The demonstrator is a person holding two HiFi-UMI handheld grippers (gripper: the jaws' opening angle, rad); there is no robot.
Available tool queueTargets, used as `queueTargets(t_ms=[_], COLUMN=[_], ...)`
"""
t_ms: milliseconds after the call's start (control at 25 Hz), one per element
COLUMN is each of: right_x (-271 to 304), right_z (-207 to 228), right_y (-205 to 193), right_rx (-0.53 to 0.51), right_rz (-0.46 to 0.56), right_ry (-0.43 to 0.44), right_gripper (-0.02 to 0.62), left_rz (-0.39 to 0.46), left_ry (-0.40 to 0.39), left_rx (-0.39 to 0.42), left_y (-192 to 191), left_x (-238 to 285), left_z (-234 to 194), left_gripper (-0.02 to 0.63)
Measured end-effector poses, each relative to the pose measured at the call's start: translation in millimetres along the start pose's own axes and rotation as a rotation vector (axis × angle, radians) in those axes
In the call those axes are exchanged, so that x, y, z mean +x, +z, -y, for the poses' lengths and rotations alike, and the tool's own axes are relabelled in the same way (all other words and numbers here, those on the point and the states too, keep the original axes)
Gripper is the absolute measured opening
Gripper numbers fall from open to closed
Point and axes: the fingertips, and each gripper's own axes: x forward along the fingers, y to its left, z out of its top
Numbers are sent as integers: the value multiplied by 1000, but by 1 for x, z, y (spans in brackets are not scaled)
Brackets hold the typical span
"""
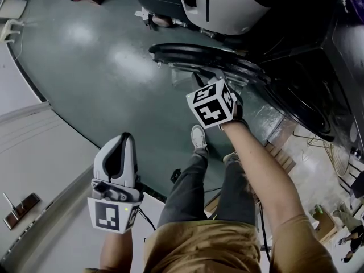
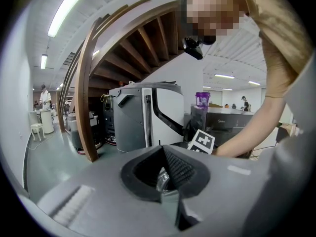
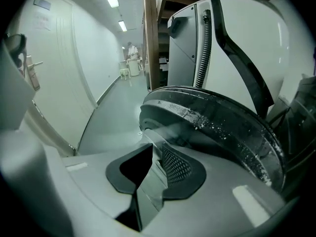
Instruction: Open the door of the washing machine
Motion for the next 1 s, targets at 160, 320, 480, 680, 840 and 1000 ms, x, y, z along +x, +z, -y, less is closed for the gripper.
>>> queueTargets(t_ms=[160,320,480,680,840,1000], right_x=[2,1,-7,-34,-72,-116], right_z=[8,8,4,-3,-5,9], right_y=[5,5,4,11,15,1], right_rx=[-21,-24,-18,-10,12,50], right_rz=[6,6,10,50,115,160], right_ry=[-14,-19,-17,-6,6,-19], right_gripper=[64,58,58,57,5,5], left_rz=[-4,0,2,27,48,72], left_ry=[2,2,-5,-29,-57,-102], left_rx=[1,2,12,-2,-15,-19], left_y=[-2,-3,-3,3,14,25], left_x=[-1,-2,0,7,15,24], left_z=[0,0,4,14,30,50], left_gripper=[60,60,60,60,60,60])
